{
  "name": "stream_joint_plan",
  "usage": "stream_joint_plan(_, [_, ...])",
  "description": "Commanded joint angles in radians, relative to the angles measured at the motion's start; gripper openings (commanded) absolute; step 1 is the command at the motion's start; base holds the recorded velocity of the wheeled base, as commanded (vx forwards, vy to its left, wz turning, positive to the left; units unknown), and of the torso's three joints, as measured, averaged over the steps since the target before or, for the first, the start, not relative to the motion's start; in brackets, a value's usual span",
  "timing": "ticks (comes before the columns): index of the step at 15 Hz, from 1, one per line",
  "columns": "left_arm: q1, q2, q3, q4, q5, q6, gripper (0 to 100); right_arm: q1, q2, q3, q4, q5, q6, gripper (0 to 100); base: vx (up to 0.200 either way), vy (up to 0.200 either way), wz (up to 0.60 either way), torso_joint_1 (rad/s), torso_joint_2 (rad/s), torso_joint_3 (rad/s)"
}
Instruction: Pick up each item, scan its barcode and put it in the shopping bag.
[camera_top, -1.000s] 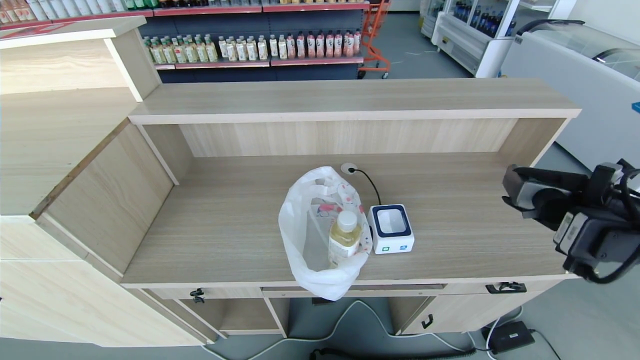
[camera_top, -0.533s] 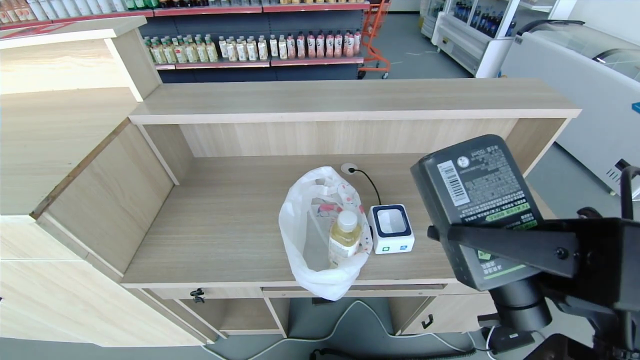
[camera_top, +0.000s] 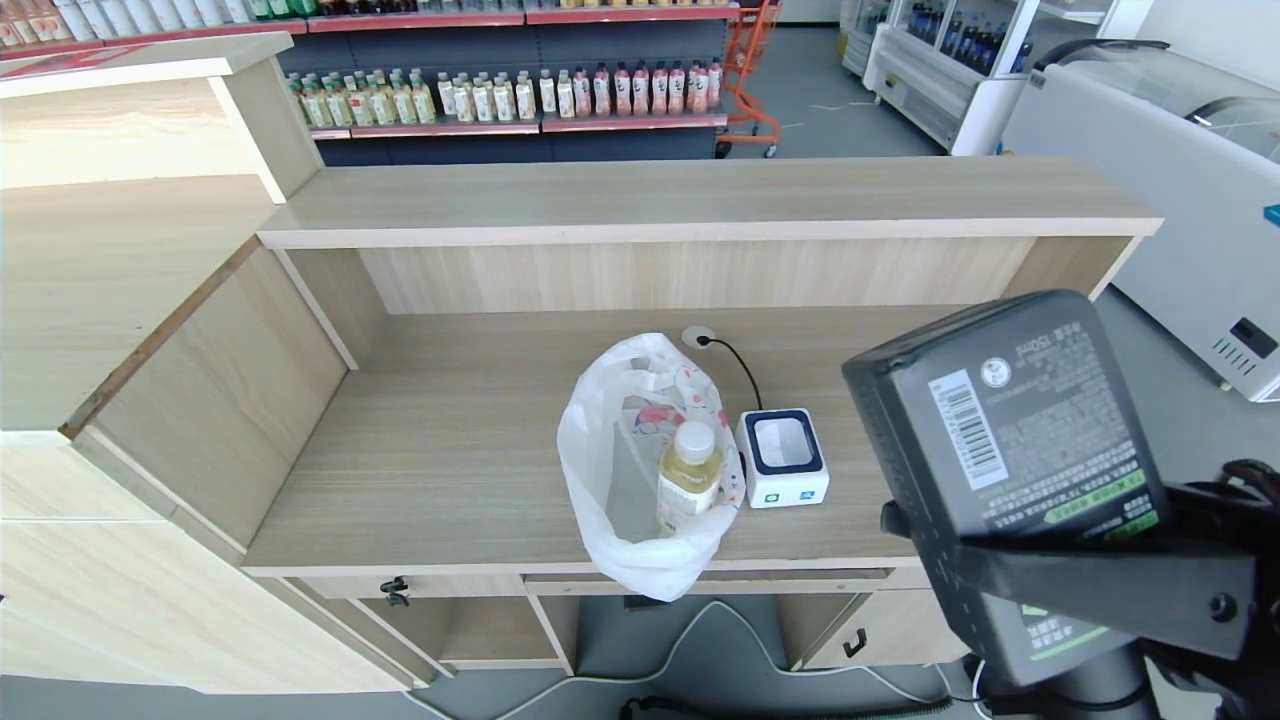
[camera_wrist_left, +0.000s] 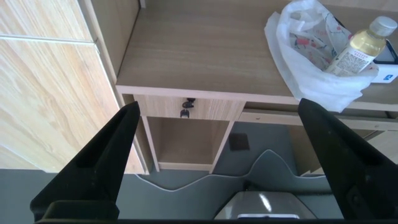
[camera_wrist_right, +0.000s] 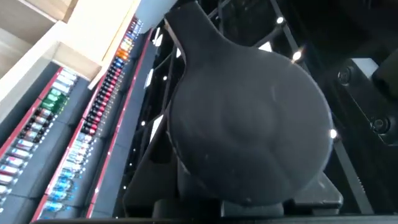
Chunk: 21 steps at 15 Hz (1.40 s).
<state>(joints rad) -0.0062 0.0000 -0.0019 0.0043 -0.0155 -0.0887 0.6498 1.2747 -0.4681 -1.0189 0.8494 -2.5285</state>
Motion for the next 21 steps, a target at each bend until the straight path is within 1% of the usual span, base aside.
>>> stream_joint_plan(1, [0.000,0.000,-0.001,0.000,0.000,0.000,100,0.005,-0.040,0.006,0.023,0.000,-0.006,0,0.000,0.000,0.00,0.000,0.00,0.000])
stream_joint_plan(2, [0.000,0.000,-0.001,0.000,0.000,0.000,100,0.004,-0.046,0.005,0.049,0.002,-0.006,0,0.000,0.000,0.00,0.000,0.00,0.000])
stream_joint_plan(5, [0.000,0.000,0.000,0.000,0.000,0.000,100,0.007,-0.058,0.009,0.069,0.016,-0.010,0,0.000,0.000,0.00,0.000,0.00,0.000])
stream_joint_plan(8, [0.000,0.000,0.000,0.000,0.000,0.000,100,0.010,-0.084,0.009,0.184,0.036,-0.047,0,0.000,0.000,0.00,0.000,0.00,0.000])
stream_joint_plan(9, [0.000,0.000,0.000,0.000,0.000,0.000,100,0.010,-0.089,0.009,0.203,0.040,-0.047,0,0.000,0.000,0.00,0.000,0.00,0.000])
stream_joint_plan(21, [0.000,0.000,0.000,0.000,0.000,0.000,100,0.021,-0.100,0.005,0.237,0.042,-0.035,0,0.000,0.000,0.00,0.000,0.00,0.000])
